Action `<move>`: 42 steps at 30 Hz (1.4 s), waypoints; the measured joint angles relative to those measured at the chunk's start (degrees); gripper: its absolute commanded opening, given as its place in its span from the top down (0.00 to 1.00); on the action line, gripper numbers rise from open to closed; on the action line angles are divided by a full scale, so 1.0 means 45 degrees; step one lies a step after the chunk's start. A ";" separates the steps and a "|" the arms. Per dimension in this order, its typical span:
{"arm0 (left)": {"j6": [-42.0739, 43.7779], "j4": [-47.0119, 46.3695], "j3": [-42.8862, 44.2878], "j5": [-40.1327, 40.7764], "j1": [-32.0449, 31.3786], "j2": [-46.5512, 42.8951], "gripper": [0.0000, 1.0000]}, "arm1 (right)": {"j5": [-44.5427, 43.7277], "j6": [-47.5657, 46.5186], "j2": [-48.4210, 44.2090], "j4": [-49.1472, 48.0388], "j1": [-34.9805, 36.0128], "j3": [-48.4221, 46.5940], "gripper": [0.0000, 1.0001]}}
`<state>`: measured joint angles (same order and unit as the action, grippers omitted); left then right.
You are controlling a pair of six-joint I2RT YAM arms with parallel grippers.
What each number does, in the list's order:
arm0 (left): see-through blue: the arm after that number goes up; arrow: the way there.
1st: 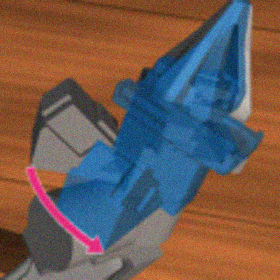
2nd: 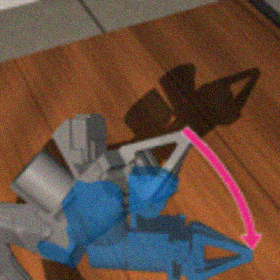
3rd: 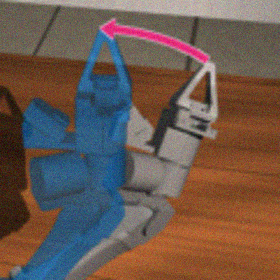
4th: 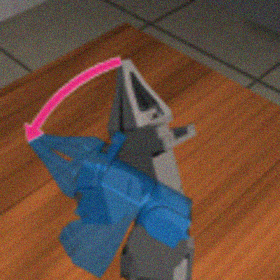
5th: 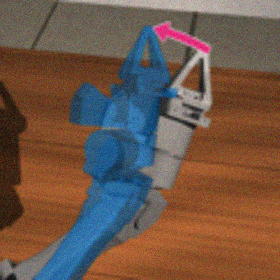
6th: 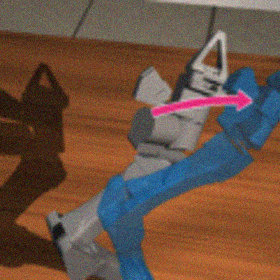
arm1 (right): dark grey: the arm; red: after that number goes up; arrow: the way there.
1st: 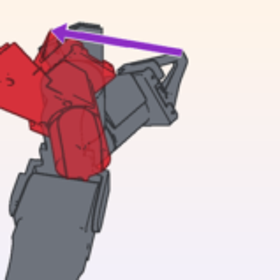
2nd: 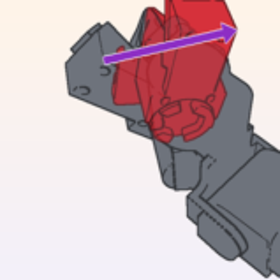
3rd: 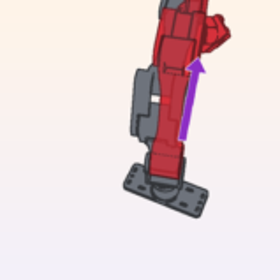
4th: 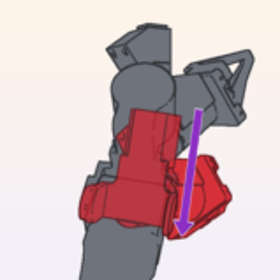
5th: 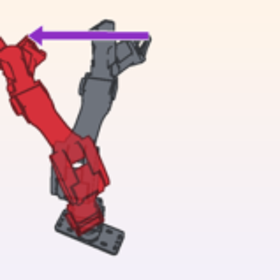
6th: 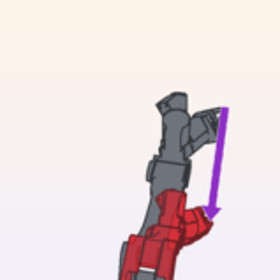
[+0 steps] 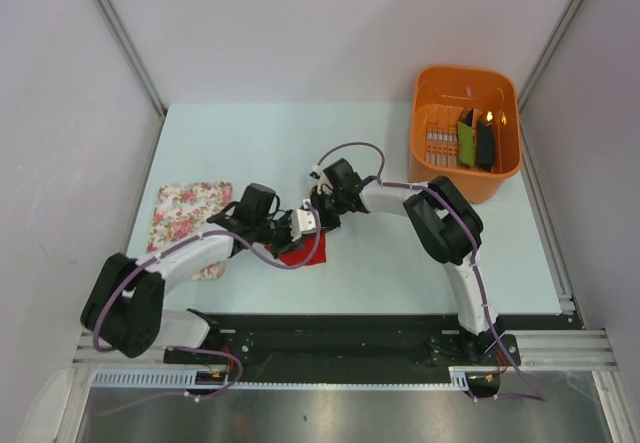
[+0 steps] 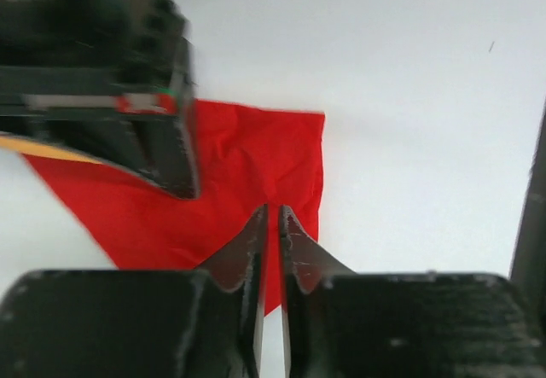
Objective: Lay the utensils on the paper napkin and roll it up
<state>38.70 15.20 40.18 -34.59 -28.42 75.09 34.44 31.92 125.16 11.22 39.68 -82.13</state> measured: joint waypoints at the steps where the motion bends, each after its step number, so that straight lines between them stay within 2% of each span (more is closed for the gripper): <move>1: 0.0257 0.0034 0.0000 0.0078 -0.0083 0.0325 0.91 | 0.0010 0.0000 0.0005 0.0000 0.0000 0.0000 1.00; 6: 0.0908 0.0039 0.0019 0.0665 -0.0248 0.1773 0.94 | 0.0058 -0.0005 0.0015 -0.0010 -0.0019 0.0000 1.00; 21: 0.1093 -0.0899 0.0651 0.1511 -0.0801 0.2997 0.95 | 0.0209 -0.0005 0.0053 -0.0058 -0.0141 0.0000 1.00; 35: 0.1015 0.0146 0.1938 0.2234 -0.1020 0.4124 0.98 | 0.0282 -0.0005 0.0073 -0.0087 -0.0170 0.0010 1.00; 39: -0.0578 0.0515 0.1875 0.1413 -0.0680 0.3245 0.98 | 0.0437 0.0005 0.0102 -0.0214 -0.0223 0.0073 1.00; 42: -0.3070 0.0053 0.1569 0.0277 -0.0296 0.1685 0.97 | 0.0646 0.0092 0.0112 -0.0500 -0.0287 0.0233 1.00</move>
<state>24.88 15.44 47.24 -33.34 -29.76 82.67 37.34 32.34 125.67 8.97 38.39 -81.08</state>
